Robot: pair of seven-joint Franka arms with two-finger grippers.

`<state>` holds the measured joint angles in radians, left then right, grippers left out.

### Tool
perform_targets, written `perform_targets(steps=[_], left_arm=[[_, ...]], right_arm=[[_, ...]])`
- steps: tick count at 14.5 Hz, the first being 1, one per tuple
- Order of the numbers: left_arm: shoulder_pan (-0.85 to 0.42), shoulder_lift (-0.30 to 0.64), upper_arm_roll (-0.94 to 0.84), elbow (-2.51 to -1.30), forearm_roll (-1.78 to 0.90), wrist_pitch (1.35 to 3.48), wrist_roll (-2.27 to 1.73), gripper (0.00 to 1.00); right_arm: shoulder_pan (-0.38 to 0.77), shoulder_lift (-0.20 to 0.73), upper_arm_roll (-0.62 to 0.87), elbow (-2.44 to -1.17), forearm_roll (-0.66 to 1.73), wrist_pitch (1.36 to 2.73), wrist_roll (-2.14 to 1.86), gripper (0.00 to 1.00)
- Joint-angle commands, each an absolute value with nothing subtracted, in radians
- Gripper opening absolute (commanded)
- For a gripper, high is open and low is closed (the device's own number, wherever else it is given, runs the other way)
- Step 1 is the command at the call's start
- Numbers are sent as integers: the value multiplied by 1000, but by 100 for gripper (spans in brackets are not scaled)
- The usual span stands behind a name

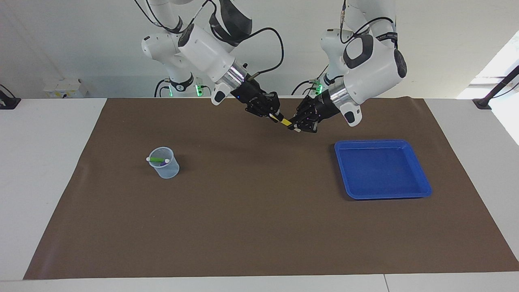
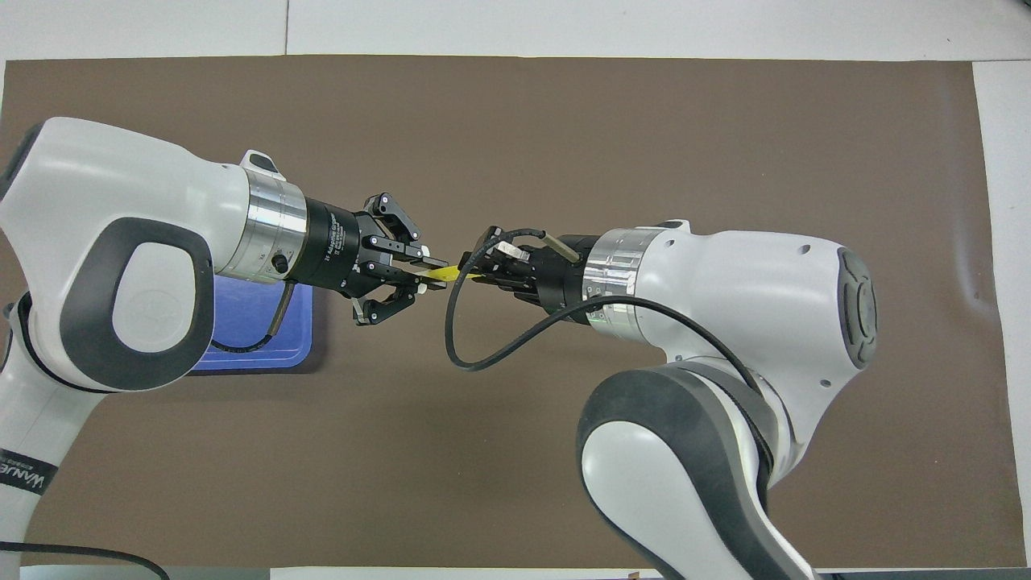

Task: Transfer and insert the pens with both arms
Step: 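Grasp the yellow pen with the right gripper, open the left gripper, then insert the yellow pen into the cup with the right gripper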

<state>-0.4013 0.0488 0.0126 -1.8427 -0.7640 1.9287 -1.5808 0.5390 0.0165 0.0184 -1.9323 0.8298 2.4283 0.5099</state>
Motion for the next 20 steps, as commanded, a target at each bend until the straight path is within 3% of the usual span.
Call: perform_targets(steps=[1, 6, 12, 15, 20], left_arm=[[-423, 11, 26, -1865, -778, 1980, -1595, 99], [-420, 6, 29, -1871, -775, 2000, -1595, 100], [-396, 6, 37, -1873, -762, 2000, -1484, 100], [-387, 6, 37, -1873, -709, 1997, -1427, 100], [-387, 12, 35, -1865, -644, 1997, -1404, 100]], right_arm=[[519, 15, 23, -1945, 839, 2402, 485, 0], [514, 12, 20, -1945, 827, 2364, 457, 0], [243, -8, 14, -1873, 508, 1904, 81, 0], [123, 6, 15, -1815, 396, 1781, -84, 0], [100, 78, 17, -1703, 146, 1686, -215, 0]])
